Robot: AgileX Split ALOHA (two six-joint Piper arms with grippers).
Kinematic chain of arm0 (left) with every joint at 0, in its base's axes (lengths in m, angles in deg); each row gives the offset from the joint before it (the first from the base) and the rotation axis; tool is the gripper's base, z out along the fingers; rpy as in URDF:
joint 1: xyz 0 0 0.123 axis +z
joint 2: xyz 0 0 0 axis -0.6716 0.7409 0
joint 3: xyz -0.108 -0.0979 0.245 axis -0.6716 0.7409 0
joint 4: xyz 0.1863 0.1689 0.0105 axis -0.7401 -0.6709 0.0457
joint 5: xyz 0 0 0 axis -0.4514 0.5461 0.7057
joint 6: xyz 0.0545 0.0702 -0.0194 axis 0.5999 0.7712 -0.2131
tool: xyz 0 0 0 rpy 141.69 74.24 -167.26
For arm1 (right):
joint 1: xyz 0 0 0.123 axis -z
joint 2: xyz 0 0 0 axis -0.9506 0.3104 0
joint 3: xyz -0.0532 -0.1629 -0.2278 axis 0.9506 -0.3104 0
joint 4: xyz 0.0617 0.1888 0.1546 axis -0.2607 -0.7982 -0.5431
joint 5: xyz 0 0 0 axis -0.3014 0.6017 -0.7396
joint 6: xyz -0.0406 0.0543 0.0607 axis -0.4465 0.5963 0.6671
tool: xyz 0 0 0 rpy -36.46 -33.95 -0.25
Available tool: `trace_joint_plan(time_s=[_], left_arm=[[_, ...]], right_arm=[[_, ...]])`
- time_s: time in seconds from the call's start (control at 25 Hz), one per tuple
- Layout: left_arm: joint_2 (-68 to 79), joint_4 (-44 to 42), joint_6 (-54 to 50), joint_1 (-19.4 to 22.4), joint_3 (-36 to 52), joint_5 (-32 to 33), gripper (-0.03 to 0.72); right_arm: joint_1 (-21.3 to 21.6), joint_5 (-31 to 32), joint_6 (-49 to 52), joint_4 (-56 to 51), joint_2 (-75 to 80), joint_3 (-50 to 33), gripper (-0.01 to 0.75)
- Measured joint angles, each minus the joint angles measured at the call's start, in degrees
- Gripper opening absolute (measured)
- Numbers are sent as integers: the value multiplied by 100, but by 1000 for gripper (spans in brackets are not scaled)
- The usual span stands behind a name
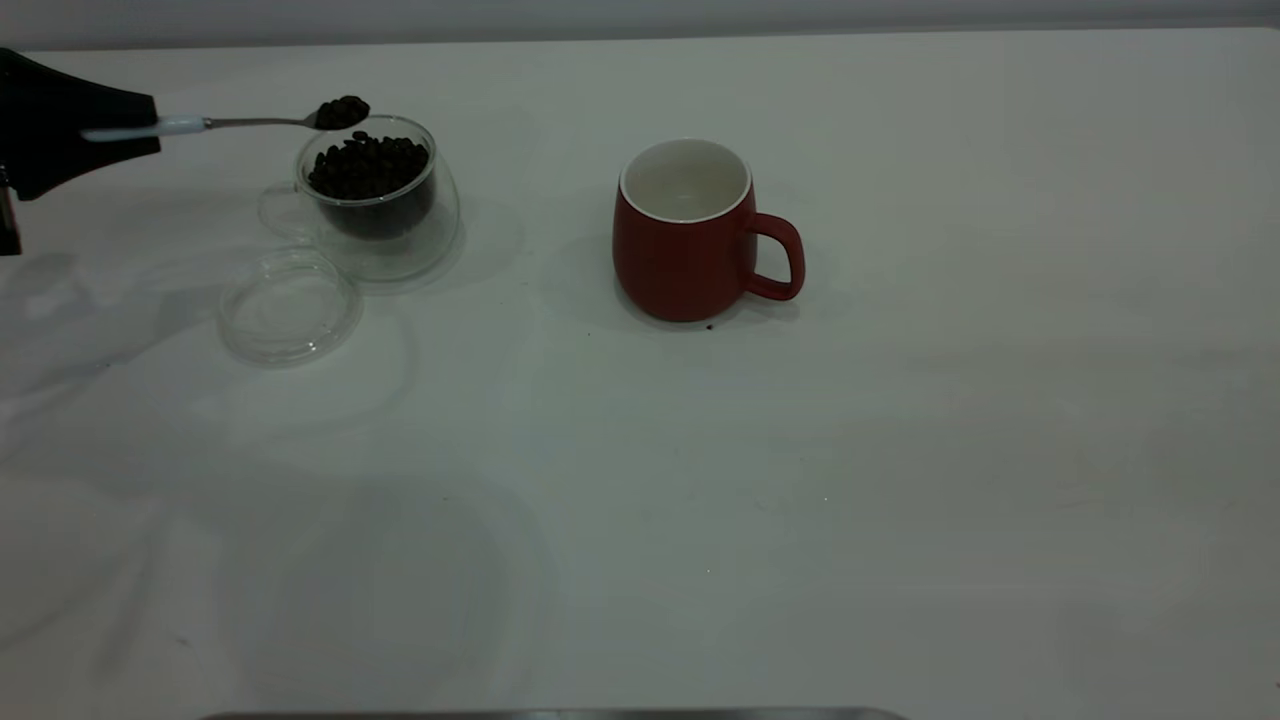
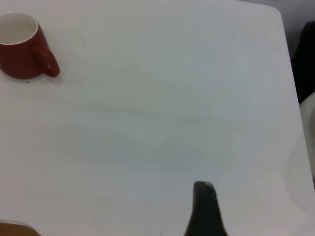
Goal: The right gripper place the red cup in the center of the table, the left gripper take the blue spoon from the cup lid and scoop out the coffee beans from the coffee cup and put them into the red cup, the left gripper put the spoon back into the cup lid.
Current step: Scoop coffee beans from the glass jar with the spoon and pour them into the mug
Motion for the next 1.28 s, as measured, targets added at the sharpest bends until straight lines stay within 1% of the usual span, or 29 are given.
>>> trace_joint_plan(time_s=[0.12,0.4,0.84,1.28], left_arm=[[0,0,-12,-143,0,0,120],[0,17,-133,-640,0,2,120],[0,700,-151,-1485,0,2,120],[0,931,-158,-2202,0,7,120]], right_arm=[[0,0,0,0,0,0,587],[0,0,0,0,0,0,587],[0,0,0,0,0,0,587],[0,0,0,0,0,0,587]])
